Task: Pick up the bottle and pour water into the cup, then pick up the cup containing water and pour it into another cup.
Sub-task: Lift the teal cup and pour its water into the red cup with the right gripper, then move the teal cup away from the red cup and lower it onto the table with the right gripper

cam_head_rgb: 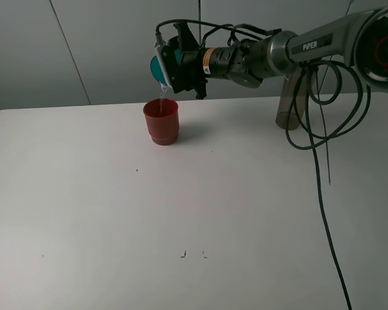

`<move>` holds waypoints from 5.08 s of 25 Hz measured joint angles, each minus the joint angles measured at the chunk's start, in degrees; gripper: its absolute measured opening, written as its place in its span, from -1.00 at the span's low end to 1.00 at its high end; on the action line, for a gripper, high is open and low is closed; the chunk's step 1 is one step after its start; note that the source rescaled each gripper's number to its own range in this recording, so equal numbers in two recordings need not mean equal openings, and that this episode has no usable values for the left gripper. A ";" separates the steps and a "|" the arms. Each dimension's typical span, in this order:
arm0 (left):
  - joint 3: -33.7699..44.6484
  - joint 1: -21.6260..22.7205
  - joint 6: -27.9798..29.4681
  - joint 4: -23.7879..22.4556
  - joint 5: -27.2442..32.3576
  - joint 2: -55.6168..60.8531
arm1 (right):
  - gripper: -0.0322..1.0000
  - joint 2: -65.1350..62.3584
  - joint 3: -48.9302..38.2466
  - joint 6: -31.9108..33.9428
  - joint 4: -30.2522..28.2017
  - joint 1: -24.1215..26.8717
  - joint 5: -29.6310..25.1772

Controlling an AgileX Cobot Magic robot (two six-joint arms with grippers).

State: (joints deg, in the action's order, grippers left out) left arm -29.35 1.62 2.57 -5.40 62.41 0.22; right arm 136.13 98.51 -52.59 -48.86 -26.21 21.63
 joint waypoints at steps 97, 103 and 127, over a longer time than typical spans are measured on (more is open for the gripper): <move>0.00 0.00 0.00 0.00 0.00 0.00 | -0.81 -22.43 -62.82 54.06 33.75 11.51 24.28; 0.00 0.00 0.00 0.00 0.00 0.00 | -0.81 -15.73 -63.05 55.63 33.89 11.65 35.61; 0.00 0.00 0.00 0.00 0.00 0.00 | -0.81 -9.57 -63.04 56.24 34.37 11.65 41.87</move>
State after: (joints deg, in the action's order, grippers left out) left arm -29.35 1.62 2.57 -5.40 62.41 0.22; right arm 126.56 35.47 3.65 -14.48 -14.56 63.50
